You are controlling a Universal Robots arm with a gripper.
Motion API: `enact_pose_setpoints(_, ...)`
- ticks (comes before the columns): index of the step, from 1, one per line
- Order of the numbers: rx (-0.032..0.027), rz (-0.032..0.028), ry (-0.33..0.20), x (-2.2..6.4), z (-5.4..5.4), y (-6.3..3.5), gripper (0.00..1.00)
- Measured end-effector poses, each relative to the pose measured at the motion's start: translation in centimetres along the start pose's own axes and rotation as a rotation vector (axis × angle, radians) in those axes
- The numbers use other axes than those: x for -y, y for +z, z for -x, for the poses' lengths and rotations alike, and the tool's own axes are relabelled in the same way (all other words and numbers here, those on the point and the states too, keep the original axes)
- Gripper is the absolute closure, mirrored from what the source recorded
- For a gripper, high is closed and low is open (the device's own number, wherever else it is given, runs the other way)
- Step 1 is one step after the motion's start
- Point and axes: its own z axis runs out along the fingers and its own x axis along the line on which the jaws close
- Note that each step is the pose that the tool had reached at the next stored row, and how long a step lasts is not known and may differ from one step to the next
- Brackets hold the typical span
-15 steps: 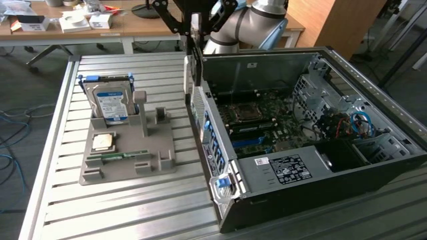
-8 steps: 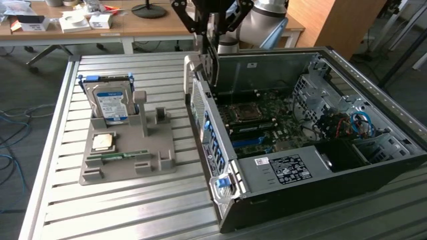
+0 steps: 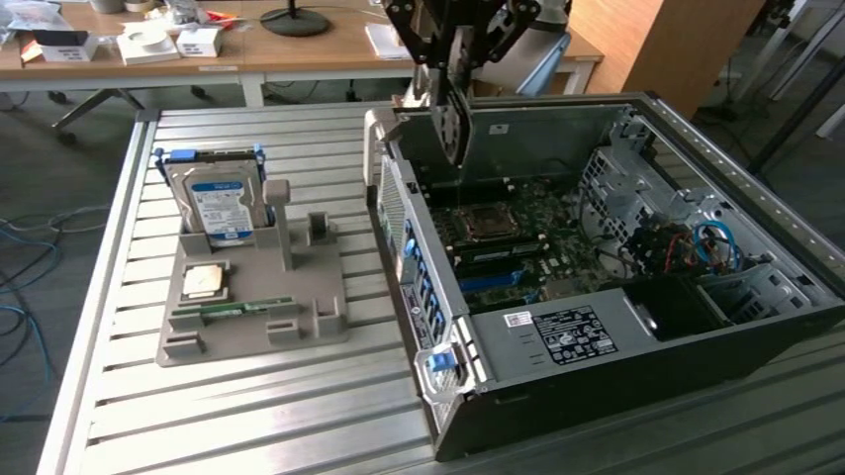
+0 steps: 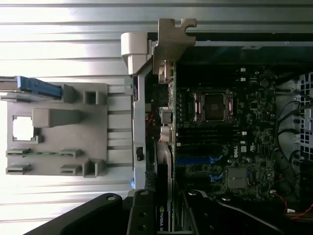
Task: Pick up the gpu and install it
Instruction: 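Pick up the gpu and move the gpu toward the slot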
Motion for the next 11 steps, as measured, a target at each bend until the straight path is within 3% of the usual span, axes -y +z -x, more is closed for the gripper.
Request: enact_pose_setpoints(11,0.0000,0.0002,0.000,-0.23,4.7,0.14,0.74)
